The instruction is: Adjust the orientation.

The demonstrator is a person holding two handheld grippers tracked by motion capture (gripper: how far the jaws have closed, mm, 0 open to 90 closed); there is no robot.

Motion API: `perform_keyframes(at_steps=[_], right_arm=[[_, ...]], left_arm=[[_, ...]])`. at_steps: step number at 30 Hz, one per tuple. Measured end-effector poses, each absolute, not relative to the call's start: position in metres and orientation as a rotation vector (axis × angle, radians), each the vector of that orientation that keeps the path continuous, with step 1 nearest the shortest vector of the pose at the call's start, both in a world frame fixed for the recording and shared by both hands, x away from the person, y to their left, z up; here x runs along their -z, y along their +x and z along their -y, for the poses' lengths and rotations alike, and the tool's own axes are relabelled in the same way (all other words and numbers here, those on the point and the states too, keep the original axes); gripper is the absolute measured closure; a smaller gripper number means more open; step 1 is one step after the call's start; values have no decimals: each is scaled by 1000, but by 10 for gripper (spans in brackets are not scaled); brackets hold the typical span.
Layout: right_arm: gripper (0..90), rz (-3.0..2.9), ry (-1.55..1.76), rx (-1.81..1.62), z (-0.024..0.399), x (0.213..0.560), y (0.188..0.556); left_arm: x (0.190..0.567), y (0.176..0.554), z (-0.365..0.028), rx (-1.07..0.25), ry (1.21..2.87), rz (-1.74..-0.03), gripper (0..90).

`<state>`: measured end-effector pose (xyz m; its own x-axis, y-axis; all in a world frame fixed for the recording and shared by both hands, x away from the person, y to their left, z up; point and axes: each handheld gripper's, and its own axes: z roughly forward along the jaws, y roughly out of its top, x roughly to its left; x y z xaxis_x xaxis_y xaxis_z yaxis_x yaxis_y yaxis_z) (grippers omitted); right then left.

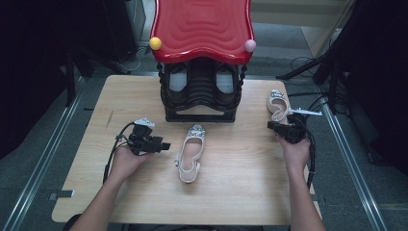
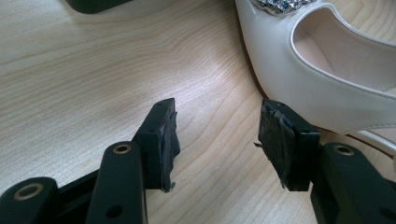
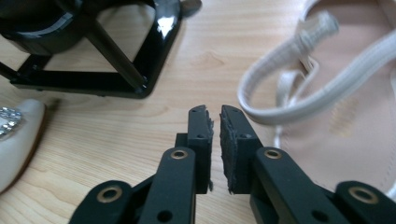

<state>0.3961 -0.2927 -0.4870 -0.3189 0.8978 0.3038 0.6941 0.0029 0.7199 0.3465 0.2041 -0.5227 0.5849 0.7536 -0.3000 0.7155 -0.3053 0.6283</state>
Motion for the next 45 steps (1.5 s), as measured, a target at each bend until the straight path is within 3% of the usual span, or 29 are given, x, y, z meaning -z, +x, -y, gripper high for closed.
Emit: perform_keyframes(at_steps=[6, 21, 35, 45], right_arm=[[770, -2021, 1632, -1238, 290, 475, 402], [735, -1965, 1609, -1258, 292, 453, 430], [715, -1848, 1666, -1239, 319, 456, 447], [690, -1920, 1752, -1114, 308, 485, 469]], left_arm=[[524, 344, -205, -69, 2081, -1167, 469], [525, 330, -218, -82, 2061, -1210, 469], [528, 321, -229, -92, 2054, -1242, 469], [528, 316, -234, -105, 2041, -1261, 469]])
